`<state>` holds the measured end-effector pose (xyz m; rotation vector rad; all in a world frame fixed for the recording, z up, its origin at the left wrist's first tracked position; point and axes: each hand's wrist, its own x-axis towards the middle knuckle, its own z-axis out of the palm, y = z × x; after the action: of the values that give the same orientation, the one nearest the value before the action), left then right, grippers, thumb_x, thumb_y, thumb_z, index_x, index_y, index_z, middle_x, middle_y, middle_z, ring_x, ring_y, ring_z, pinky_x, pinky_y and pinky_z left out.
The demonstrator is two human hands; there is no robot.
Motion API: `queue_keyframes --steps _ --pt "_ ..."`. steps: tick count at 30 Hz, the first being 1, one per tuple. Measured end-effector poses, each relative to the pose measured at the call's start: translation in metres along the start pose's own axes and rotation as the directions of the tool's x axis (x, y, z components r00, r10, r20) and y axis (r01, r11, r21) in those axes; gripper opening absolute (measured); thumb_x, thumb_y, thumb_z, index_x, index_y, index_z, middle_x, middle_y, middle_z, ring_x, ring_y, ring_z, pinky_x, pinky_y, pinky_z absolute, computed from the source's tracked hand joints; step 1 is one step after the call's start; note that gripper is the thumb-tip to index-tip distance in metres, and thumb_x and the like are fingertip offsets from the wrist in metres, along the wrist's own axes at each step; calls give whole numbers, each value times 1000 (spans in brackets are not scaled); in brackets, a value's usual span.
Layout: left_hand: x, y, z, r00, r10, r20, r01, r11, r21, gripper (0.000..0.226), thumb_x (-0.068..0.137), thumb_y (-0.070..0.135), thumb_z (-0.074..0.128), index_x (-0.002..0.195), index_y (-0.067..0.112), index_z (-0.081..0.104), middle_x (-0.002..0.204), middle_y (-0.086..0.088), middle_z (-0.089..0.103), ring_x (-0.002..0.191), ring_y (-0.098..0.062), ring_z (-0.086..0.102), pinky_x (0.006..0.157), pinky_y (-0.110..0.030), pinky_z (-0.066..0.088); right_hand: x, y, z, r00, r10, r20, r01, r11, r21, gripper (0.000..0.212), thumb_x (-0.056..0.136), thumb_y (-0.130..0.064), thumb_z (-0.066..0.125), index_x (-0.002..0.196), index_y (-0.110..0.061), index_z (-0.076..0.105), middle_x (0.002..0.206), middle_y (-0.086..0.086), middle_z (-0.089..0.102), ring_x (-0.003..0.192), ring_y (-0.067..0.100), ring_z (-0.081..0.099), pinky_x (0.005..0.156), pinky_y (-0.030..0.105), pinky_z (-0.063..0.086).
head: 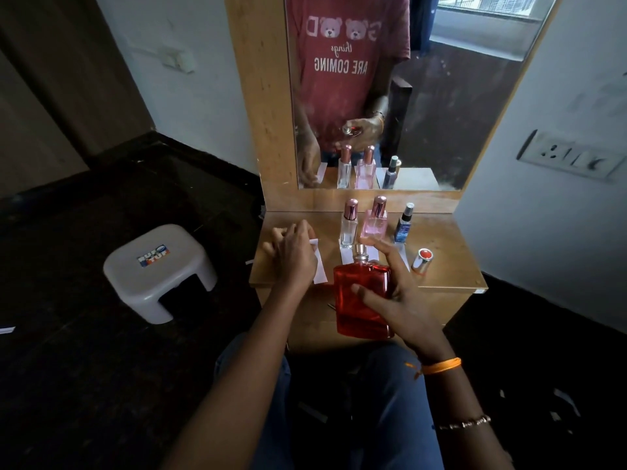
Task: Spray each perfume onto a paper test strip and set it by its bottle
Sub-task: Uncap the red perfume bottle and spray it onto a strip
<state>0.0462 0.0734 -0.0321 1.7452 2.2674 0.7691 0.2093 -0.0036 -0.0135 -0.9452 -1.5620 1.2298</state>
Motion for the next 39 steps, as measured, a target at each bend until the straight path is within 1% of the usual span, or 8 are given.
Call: queue_keyframes --steps 5,10,18,23,27,30,33,39 --pt "-8 4 -20 998 -51 23 55 908 -415 41 79 4 69 112 12 44 88 -3 59 85 -17 58 69 -24 43 -1 2 3 1000 9 -14 -8 994 111 67 77 -7 68 118 -54 45 129 -3 48 103 9 63 78 27 57" --pt "-17 2 -35 996 15 92 35 858 -513 17 73 7 75 78 13 60 74 4 62 68 -4 58 55 -7 42 -1 5 5 998 52 -43 -40 967 252 63 76 -3 69 128 -29 45 127 4 52 101 15 65 75 33 57" --pt "-37 10 -50 981 133 145 -29 826 -563 12 82 6 65 89 15 67 87 12 61 81 6 54 69 -8 37 -6 9 11 980 199 -9 -164 834 526 80 53 -35 87 124 -37 51 107 9 65 87 21 70 64 34 58" --pt "-44 12 -52 977 142 159 -24 816 -577 15 84 7 62 96 16 66 94 5 64 88 -1 57 71 -9 38 -8 4 12 983 185 -16 -146 823 549 83 48 -45 89 121 -37 52 94 -6 73 82 17 70 63 31 58" --pt "-47 10 -55 977 140 158 -20 806 -591 16 84 6 63 96 16 66 93 4 65 93 -8 60 79 -16 44 -8 -3 9 984 143 -104 -93 919 383 73 58 -27 84 121 -33 48 102 -17 71 89 12 70 70 27 57" --pt "-48 7 -61 974 148 170 -16 798 -602 16 82 6 65 96 15 66 86 9 64 90 -8 61 80 -21 48 -3 -6 5 976 15 -215 -16 1000 -1 70 61 -19 84 118 -39 48 105 -27 62 98 2 63 79 22 55" --pt "-49 5 -62 966 157 207 3 790 -613 20 81 6 67 98 16 66 86 9 65 91 -9 62 81 -33 55 2 -12 6 981 -90 -173 12 913 -408 69 68 -15 82 121 -39 44 103 -25 57 89 -13 56 75 1 42" --pt "-52 5 -60 962 176 207 -12 789 -615 25 81 9 68 97 27 63 91 14 65 94 -8 62 85 -37 54 6 -16 15 986 -141 -92 38 723 -690 71 73 -20 79 136 -27 45 129 7 59 108 25 60 82 26 44"
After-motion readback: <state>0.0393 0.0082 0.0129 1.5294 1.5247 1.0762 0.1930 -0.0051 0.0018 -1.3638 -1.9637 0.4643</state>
